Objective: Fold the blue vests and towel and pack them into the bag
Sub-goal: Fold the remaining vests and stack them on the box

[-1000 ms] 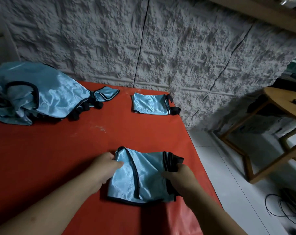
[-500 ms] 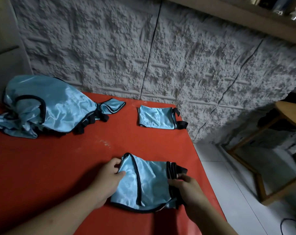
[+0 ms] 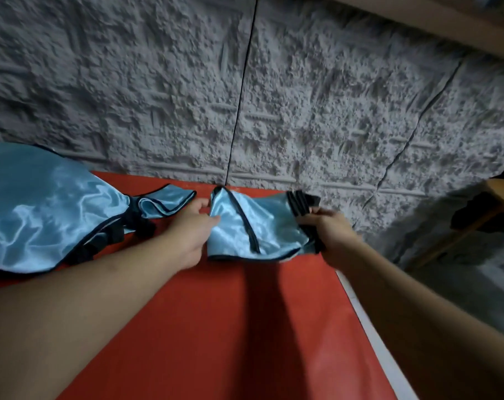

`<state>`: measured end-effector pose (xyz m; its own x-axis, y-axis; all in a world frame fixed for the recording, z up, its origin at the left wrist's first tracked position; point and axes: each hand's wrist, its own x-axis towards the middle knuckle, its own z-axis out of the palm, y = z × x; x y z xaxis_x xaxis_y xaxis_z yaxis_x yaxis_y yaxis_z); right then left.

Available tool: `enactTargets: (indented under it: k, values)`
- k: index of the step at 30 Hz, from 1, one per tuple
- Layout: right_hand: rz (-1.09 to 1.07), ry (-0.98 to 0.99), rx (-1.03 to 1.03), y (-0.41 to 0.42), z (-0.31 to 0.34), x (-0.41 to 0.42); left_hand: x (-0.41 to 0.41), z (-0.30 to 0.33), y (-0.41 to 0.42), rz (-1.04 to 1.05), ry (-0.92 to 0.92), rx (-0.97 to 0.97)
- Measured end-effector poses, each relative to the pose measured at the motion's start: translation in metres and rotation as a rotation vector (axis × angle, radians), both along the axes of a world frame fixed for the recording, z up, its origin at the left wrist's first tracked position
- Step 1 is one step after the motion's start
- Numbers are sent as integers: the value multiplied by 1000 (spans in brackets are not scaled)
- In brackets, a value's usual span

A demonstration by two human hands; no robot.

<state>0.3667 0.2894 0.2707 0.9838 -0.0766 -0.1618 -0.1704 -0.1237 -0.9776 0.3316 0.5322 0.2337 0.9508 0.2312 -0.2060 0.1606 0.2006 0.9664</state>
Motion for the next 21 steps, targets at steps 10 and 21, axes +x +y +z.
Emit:
enactTargets:
  k: [10, 21]
  values:
    - [-212, -2, -415, 3, -61, 102, 88, -56, -3, -42, 87, -199]
    - [-109, -454, -629, 81, -44, -3, -4, -37, 43, -120, -36, 555]
